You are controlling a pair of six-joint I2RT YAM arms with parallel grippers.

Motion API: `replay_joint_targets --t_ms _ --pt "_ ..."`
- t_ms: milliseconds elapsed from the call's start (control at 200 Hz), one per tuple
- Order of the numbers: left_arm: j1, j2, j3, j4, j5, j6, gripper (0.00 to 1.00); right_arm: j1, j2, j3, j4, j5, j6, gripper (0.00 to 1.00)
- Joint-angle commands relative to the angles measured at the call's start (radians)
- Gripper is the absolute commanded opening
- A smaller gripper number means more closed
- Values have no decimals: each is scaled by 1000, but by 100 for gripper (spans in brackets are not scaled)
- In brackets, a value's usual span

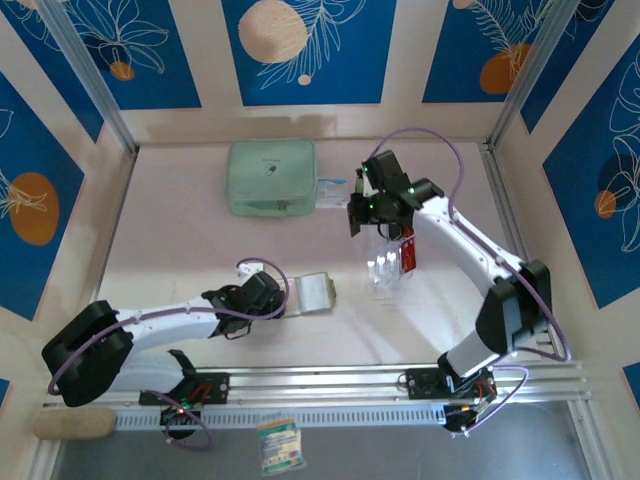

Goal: Put the credit cards into the card holder

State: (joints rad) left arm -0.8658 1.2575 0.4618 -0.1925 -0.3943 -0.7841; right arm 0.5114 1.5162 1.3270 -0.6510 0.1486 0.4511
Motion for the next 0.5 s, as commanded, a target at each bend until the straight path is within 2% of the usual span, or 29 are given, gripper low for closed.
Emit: replay_joint_targets --t_ms 0,95,195,320,495 --pt "9 -23 22 -42 -23 -9 95 33 -90 -185 246 -231 112 0" --pt "10 -29 18 -51 -25 -10 95 73 -150 -352 459 -303 207 0" --pt "10 -31 16 -57 -32 -15 95 117 -179 -507 651 -315 291 0" --pt "8 -28 18 -57 -32 -18 95 175 -172 -664 877 -287 380 0" --pt "9 -20 18 -63 -26 -20 95 237 -134 -779 1067 -219 446 0"
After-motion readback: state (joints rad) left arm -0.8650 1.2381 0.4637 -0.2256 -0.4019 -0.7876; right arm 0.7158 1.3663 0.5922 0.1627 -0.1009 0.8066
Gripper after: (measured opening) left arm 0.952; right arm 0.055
